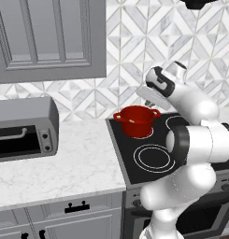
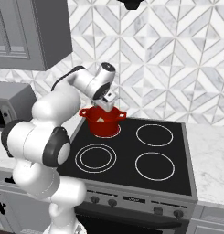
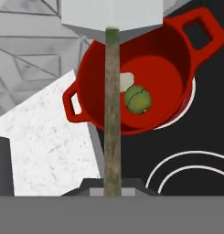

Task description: Put the lime and garlic in the pot. Retrieve the spatula and lightly stir the vegetables in the pot.

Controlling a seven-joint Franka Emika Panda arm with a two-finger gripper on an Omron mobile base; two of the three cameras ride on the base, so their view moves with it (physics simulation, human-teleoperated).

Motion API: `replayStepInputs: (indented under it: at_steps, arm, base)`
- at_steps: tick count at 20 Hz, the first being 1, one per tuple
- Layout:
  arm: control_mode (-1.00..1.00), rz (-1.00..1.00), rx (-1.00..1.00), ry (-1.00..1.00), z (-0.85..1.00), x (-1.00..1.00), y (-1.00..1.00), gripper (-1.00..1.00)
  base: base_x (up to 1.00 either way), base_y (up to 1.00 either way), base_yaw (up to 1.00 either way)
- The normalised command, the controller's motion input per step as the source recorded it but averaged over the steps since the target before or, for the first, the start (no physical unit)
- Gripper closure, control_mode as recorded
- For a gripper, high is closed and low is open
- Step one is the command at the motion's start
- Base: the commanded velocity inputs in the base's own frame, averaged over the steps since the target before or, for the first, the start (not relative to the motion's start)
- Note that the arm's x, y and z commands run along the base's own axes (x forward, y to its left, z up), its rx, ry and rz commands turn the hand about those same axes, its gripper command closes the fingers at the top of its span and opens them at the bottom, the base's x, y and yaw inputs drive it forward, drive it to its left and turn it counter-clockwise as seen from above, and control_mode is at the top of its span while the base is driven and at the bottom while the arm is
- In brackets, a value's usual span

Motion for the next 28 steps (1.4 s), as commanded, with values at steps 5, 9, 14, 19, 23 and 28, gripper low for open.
replayStepInputs:
  at_steps: [5,9,14,19,23,28]
  arm:
    - [-1.00,-0.40,0.21,-0.05,0.04,0.29,0.06,1.00]
    - [-1.00,-0.39,0.32,0.00,0.16,0.26,0.00,1.00]
    - [-1.00,-0.25,0.44,0.00,0.33,0.13,0.01,1.00]
    - [-1.00,-0.19,0.47,0.00,0.27,0.20,0.11,1.00]
    - [-1.00,-0.17,0.44,-0.04,0.22,0.10,0.04,1.00]
    - [-1.00,-0.19,0.39,-0.04,0.11,0.04,0.23,1.00]
  base:
    - [0.00,0.00,0.00]
    - [0.00,0.00,0.00]
    - [0.00,0.00,0.00]
    - [0.00,0.00,0.00]
    - [0.00,0.00,0.00]
    - [0.00,0.00,0.00]
